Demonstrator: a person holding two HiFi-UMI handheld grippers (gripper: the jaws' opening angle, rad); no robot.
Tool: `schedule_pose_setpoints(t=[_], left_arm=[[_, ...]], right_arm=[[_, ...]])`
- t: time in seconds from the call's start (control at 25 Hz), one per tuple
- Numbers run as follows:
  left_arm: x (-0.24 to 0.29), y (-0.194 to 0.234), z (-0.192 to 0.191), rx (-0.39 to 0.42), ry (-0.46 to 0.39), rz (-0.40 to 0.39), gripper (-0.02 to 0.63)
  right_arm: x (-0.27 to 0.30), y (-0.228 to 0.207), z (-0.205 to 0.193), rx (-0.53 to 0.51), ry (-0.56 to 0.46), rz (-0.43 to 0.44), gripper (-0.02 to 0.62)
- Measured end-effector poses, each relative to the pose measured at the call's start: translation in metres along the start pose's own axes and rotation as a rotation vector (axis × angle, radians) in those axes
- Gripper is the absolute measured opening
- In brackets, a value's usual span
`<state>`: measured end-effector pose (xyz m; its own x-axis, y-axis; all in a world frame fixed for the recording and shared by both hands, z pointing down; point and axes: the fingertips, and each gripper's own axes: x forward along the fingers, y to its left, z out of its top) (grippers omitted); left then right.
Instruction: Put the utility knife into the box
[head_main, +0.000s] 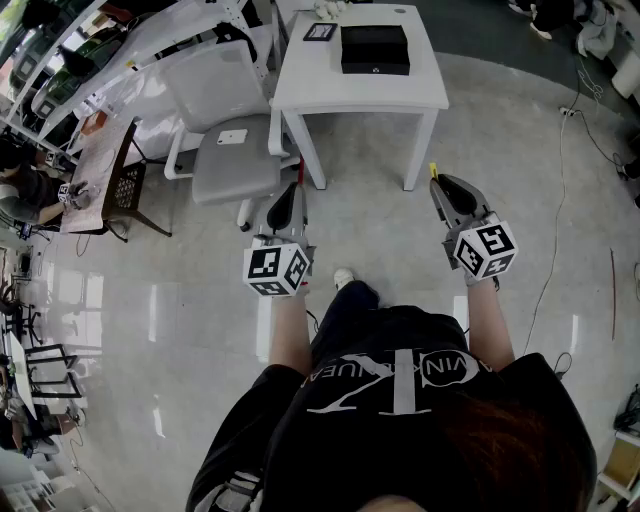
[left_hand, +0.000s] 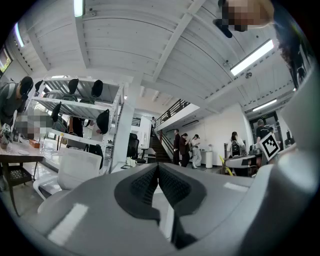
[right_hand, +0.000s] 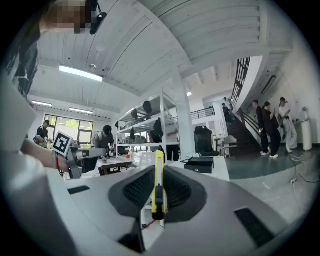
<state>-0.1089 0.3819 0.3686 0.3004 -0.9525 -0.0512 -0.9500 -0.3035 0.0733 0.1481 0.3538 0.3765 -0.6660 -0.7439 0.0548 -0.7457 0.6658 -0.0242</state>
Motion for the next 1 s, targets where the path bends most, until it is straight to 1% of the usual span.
schedule_pose_setpoints(t=[0.24, 0.52, 0.8, 0.88, 1.0], left_arm=[[-0.002, -0.002, 0.002, 0.031, 0.003, 0.011, 0.012], [0.006, -0.005, -0.013, 0.020, 0.030, 0.005, 0.012], [0.046, 0.009, -0.011, 0.014, 0.017, -0.011, 0.012], [0.062, 0.015, -0.015, 0.006, 0.032, -0.021, 0.012], [0.086, 0.033, -0.026, -0.031, 0.057, -0.011, 0.012]], right_arm=[[-0.004, -0.003, -0.002, -0.003, 0.001, 0.000, 0.060], [-0.002, -0.013, -0.016, 0.017, 0.018, -0.008, 0.060], [0.025, -0.040, -0.015, 0.016, 0.023, -0.027, 0.060], [0.036, -0.051, -0.015, 0.024, 0.027, -0.043, 0.060], [0.054, -0.064, -0.019, 0.040, 0.039, -0.057, 0.060]])
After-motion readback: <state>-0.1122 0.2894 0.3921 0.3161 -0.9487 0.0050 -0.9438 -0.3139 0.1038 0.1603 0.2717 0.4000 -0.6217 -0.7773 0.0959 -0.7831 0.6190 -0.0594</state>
